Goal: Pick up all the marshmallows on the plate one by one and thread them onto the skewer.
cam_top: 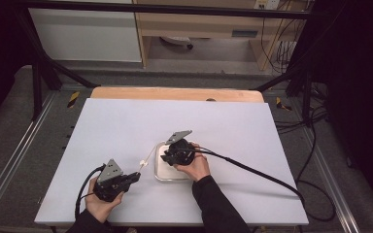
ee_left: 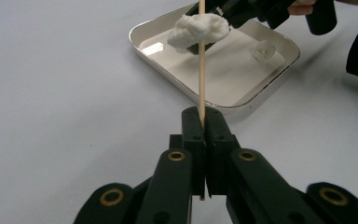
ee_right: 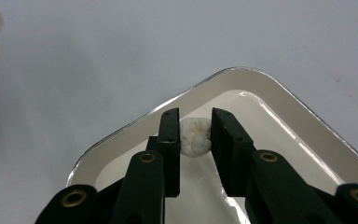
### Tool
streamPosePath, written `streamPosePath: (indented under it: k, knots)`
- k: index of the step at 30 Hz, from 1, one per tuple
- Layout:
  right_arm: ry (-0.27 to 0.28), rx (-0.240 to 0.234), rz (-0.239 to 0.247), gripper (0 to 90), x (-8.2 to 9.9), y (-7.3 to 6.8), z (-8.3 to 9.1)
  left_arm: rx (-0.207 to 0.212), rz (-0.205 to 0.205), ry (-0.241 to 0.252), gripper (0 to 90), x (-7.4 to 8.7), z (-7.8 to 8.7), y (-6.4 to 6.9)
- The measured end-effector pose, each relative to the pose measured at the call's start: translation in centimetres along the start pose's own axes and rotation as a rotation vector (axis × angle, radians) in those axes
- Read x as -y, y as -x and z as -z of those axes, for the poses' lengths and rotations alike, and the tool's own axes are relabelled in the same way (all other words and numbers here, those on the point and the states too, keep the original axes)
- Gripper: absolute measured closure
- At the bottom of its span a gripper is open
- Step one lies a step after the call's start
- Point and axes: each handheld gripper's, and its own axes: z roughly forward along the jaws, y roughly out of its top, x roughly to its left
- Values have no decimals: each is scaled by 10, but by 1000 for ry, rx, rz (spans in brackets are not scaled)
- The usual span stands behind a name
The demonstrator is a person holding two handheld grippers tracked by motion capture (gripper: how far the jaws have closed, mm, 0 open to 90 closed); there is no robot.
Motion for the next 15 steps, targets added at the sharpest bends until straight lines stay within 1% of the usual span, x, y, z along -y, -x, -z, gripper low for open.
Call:
streamPosePath:
  k: [2, 7, 11, 15]
  knots:
    - [4, -5, -14, 743, -2, 0, 6, 0, 0, 2, 885, 0, 0, 0]
    - [24, -15, -27, 753, -4, 1, 18, 4, -6, 4, 885, 0, 0, 1]
    - [45, -24, -43, 759, -2, 4, 30, 8, -11, 5, 885, 0, 0, 3]
    - [79, -34, -64, 764, 3, 8, 43, 17, -16, 2, 885, 0, -2, 6]
